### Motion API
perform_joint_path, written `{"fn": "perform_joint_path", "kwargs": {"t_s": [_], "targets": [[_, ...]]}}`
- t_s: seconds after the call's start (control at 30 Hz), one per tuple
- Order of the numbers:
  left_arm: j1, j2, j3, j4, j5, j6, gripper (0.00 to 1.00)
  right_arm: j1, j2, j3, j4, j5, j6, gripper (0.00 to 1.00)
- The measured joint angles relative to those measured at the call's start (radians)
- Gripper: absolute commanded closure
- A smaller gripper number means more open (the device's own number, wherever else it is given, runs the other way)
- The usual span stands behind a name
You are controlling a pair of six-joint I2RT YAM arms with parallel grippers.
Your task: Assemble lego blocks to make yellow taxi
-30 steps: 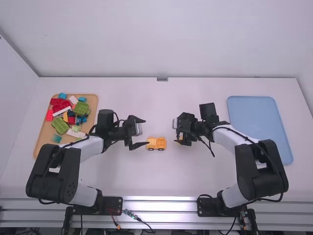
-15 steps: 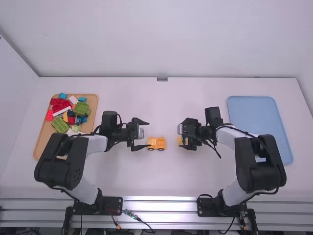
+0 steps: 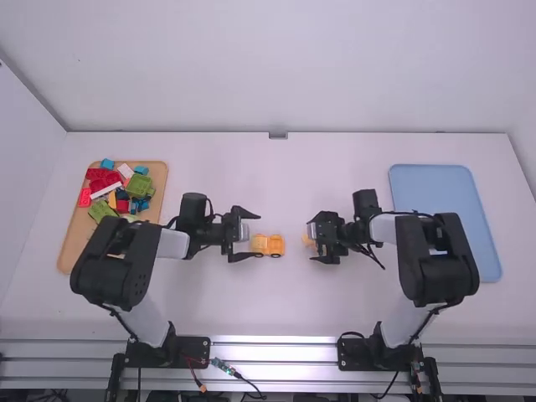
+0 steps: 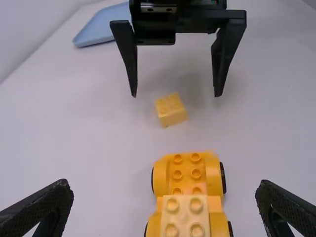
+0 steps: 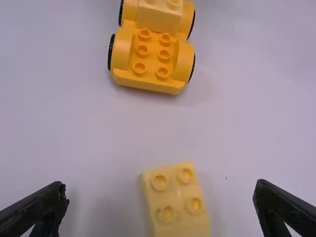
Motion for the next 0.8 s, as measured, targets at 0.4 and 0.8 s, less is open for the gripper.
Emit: {"fn": "perform_joint_path", "kwargs": {"t_s": [0.4, 0.8], "targets": [[-0.039, 0.0, 0.0, 0.025, -0.002, 0.0, 0.01, -0.011, 0.192, 0.134, -0.134, -0.097, -0.082, 0.0], [-0.039, 0.0, 0.0, 0.033, -0.057, -0.024, 0.01, -0.031, 0.248, 0.347, -0.455, -0.113, -0.308, 0.2]]}}
